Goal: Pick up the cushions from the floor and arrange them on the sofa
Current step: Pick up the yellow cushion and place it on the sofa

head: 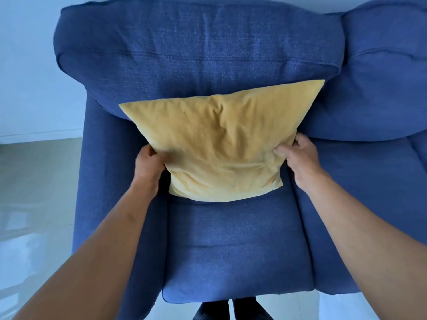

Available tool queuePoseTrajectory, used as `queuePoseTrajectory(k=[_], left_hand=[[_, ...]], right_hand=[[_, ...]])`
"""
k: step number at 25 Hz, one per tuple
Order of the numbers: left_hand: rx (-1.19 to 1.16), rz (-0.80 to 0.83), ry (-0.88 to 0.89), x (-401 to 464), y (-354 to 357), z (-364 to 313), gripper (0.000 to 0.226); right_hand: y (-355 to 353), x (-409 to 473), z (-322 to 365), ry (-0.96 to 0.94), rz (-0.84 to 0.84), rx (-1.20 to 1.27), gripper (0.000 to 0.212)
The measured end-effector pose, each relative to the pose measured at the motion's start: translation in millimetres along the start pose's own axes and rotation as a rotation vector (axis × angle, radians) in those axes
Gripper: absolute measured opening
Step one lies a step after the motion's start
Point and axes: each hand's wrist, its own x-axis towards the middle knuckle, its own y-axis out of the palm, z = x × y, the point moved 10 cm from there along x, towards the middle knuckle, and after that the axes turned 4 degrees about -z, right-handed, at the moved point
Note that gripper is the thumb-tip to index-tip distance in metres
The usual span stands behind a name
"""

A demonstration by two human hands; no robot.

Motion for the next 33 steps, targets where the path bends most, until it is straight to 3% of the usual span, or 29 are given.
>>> queuePoseTrajectory(k=[3,6,8,10,13,17,20,23,25,29,33], left_hand=[[-0.209,0.009,0.070,10.1,-15.3,-55.9,0.025],[-0.098,0.047,0.164,12.0,-8.6,-89.8,0.018],[-0.042,-0.019,0.276,9.5,-18.4,-100.9,0.010],[-0.061,-0.123,0.314,10.0,-42.9,-98.0,0.022],[-0.051,-0.164,0.296,12.2,-55.3,-87.9,0.033],[-0.108,-0.147,0.276,9.3,-43.2,-96.8,0.011],[-0.101,-0.169,0.240,10.9,-46.6,-100.6,0.012],[-0.017,-0.326,0.223,-0.5,-65.3,-96.4,0.034],[0.005,-0.385,0.209,-25.0,-67.7,-89.8,0.024],[0.175,-0.211,0.247,-85.3,-23.8,-76.5,0.020],[0.484,0.048,0.456,-144.5,58.2,-73.3,0.024]], right_hand=[[-10.6,4.4,58.7,-0.090,-0.074,0.192,0.033],[-1.3,9.7,91.5,-0.136,-0.036,0.096,0.027],[-13.4,12.0,96.9,-0.177,-0.070,0.009,0.016],[-40.8,15.0,93.6,-0.186,-0.168,0.014,0.007],[-55.8,16.1,81.1,-0.162,-0.211,-0.007,0.012],[-46.6,14.6,82.0,-0.120,-0.210,0.043,0.017],[-46.1,12.4,92.5,-0.117,-0.190,0.045,0.015],[-50.6,3.7,92.1,-0.121,-0.214,-0.041,0.016],[-57.6,-12.9,86.0,-0.126,-0.242,-0.111,0.032],[-72.1,-57.0,64.3,-0.168,-0.215,-0.372,0.050],[-95.4,-101.0,40.9,-0.197,-0.221,-0.589,0.054]])
